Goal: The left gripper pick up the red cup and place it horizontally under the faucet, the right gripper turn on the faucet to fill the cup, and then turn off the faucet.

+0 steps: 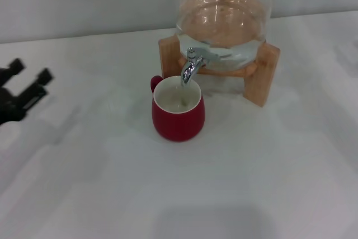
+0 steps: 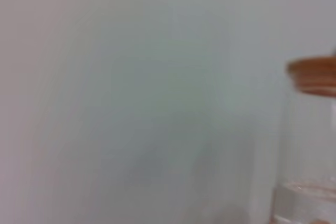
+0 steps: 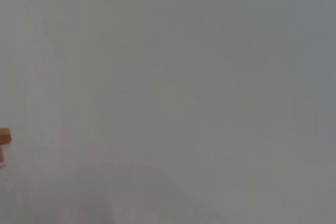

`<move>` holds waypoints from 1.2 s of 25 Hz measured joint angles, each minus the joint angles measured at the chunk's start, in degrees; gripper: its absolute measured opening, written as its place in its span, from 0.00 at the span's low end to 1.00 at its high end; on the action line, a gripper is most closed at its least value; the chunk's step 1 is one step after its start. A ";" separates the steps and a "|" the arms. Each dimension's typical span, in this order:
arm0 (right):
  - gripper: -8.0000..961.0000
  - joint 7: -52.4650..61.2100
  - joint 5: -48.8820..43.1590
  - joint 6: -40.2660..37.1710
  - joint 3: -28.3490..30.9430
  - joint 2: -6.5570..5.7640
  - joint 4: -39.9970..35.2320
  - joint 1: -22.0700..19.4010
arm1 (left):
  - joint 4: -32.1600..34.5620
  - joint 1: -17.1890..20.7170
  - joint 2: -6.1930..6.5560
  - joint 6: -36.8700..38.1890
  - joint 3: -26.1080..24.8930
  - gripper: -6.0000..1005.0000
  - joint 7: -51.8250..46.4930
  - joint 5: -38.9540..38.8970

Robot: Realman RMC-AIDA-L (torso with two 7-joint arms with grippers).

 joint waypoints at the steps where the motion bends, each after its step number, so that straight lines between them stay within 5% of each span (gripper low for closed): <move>1: 0.66 -0.02 0.00 0.00 0.00 0.00 0.00 -0.03 | 1.32 1.61 0.03 -0.97 -0.02 0.73 -1.89 -1.12; 11: 0.66 -0.19 -0.20 0.01 0.00 -0.06 -0.02 -0.08 | 7.00 10.70 0.11 -9.85 -0.01 0.73 -9.22 -12.09; 30: 0.66 -2.87 -1.27 0.11 0.02 -0.40 0.69 -0.82 | 9.42 12.74 0.30 -11.39 0.44 0.73 -13.11 -11.97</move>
